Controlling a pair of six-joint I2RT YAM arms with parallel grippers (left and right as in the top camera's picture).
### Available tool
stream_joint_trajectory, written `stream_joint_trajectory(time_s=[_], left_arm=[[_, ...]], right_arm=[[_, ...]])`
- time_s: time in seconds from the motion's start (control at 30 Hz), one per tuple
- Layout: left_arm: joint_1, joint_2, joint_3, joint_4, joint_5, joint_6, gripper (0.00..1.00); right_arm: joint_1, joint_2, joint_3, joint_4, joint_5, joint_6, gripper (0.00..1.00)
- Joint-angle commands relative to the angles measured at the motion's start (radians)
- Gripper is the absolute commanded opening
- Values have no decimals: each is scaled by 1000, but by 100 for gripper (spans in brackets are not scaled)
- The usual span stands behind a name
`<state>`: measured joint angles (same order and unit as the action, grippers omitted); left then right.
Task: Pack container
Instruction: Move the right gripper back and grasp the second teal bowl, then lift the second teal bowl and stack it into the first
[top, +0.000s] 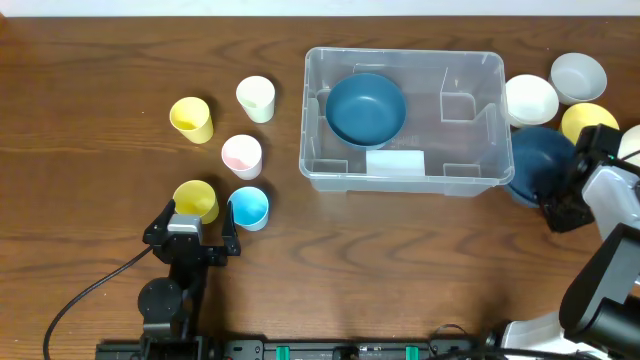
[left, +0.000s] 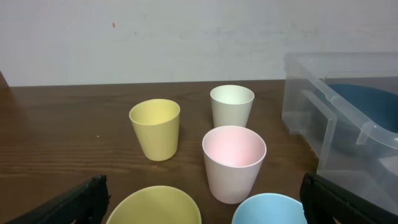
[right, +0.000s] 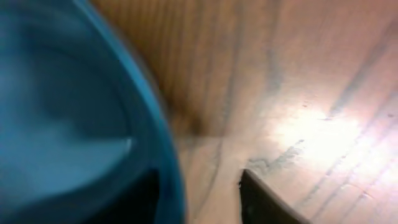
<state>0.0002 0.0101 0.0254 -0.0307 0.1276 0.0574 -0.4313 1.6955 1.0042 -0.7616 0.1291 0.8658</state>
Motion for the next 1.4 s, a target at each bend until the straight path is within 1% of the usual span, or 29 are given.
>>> stream_joint_trajectory(time_s=[0.0,0.03,0.07,0.13,0.27,0.4,0.47,0.53,0.67,0.73,0.8,0.87,1.0,1.17,1.27,1.37], left_arm=[[5,-5,-21,-28,11,13,98],[5,-5,-21,-28,11,13,98],[5,-5,-21,-28,11,13,98],[5,-5,-21,-28,11,13,98],[5,-5,-21,-28,11,13,98],[5,-5,-21,-28,11,13,98],[5,-5,-21,-28,11,13,98],[5,-5,-21,-28,11,13,98],[5,-5,-21,-28,11,13,98],[5,-5,-21,-28,11,13,98],[5,-5,-21,-28,11,13,98],[5,-5,-21,-28,11,13,98],[5,-5,-21,-28,11,13,98],[5,-5,-21,-28,11,13,98],[5,-5,-21,-28,11,13,98],[5,-5,-21,-28,11,13,98]], right_arm=[[-32,6,-5,-41,13,43,18],[-41,6,-5,-56,13,51,13],[-49,6,-5,-68,13,55,11],[-66,6,-5,-88,13,55,2],[-92,-14,-2,-142,12,58,2],[-114,-97,51,-223,-4,57,1],[-124,-163,113,-278,-24,52,1],[-127,-249,203,-319,-30,11,1],[-108,-397,382,-333,-92,-91,2],[-83,-450,454,-329,-129,-97,2],[-39,-491,506,-301,-190,-106,2],[39,-523,529,-236,-249,-124,2],[258,-515,522,-127,-248,-120,1],[507,-355,517,-10,-217,-120,2],[594,-229,517,51,-215,-119,1],[630,-114,517,79,-215,-103,2]])
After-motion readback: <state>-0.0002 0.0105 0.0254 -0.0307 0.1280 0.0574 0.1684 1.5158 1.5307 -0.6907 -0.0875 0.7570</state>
